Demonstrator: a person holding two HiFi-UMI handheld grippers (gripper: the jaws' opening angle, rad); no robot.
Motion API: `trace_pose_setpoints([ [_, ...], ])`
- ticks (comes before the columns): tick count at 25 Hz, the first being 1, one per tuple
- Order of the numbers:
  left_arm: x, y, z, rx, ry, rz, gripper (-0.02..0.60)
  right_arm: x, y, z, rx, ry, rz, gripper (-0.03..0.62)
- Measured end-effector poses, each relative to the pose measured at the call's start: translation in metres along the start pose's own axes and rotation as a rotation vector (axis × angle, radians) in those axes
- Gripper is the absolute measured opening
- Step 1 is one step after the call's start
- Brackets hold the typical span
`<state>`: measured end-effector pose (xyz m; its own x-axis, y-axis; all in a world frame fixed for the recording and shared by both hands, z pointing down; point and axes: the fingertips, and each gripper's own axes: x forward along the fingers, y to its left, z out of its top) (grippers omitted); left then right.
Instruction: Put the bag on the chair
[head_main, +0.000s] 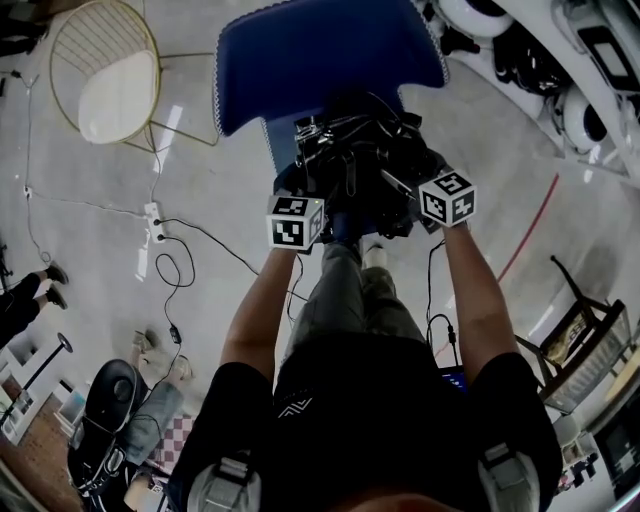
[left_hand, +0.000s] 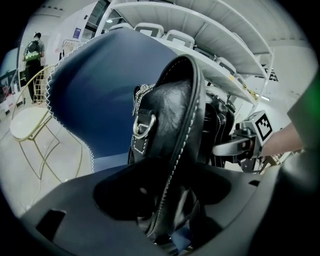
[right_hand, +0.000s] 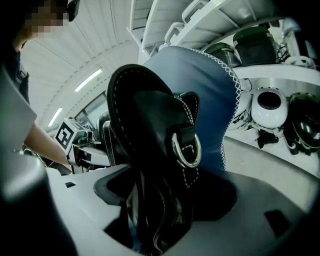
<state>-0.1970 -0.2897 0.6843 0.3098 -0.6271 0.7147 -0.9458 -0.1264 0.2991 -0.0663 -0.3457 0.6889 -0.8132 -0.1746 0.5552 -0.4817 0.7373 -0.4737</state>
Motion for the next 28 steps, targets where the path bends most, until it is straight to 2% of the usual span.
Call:
trace_pose_setpoints([
  [7, -0.020, 0.000, 0.002, -0.038, -0.039, 0.063, 0.321, -0.024, 0.000, -0.005, 0.022, -0.033, -0.069, 0.318],
  [10, -0.035, -0.008, -0.001, -0.059, -0.047, 0.066, 0.317, -0.039, 0.000, -0.007, 0.052, -0.063, -0.101, 0.318],
  [16, -0.064, -0.035, -0.011, -0.075, -0.084, 0.058, 0.188, -0.071, 0.018, -0.011, 0.082, -0.118, -0.130, 0.316],
  [18, -0.074, -0.050, -0.012, -0.104, -0.101, 0.030, 0.140, -0.080, 0.026, -0.012, 0.092, -0.133, -0.137, 0.316],
  [20, -0.083, -0.066, -0.009, -0.128, -0.134, -0.013, 0.066, -0.090, 0.036, -0.010, 0.094, -0.143, -0.134, 0.313],
  [21, -0.087, -0.075, -0.007, -0.130, -0.149, -0.036, 0.057, -0.095, 0.041, -0.008, 0.088, -0.150, -0.133, 0.301],
  [24, -0.098, -0.099, -0.007, -0.116, -0.161, -0.089, 0.038, -0.111, 0.053, -0.005, 0.070, -0.176, -0.152, 0.169],
  [25, -0.101, -0.104, -0.008, -0.116, -0.164, -0.098, 0.037, -0.116, 0.056, -0.005, 0.074, -0.186, -0.157, 0.158],
  [26, -0.104, -0.109, -0.009, -0.119, -0.169, -0.102, 0.035, -0.119, 0.059, -0.006, 0.082, -0.197, -0.159, 0.122],
  [28, -0.110, -0.116, -0.012, -0.124, -0.181, -0.107, 0.030, -0.127, 0.067, -0.009, 0.096, -0.213, -0.159, 0.101],
])
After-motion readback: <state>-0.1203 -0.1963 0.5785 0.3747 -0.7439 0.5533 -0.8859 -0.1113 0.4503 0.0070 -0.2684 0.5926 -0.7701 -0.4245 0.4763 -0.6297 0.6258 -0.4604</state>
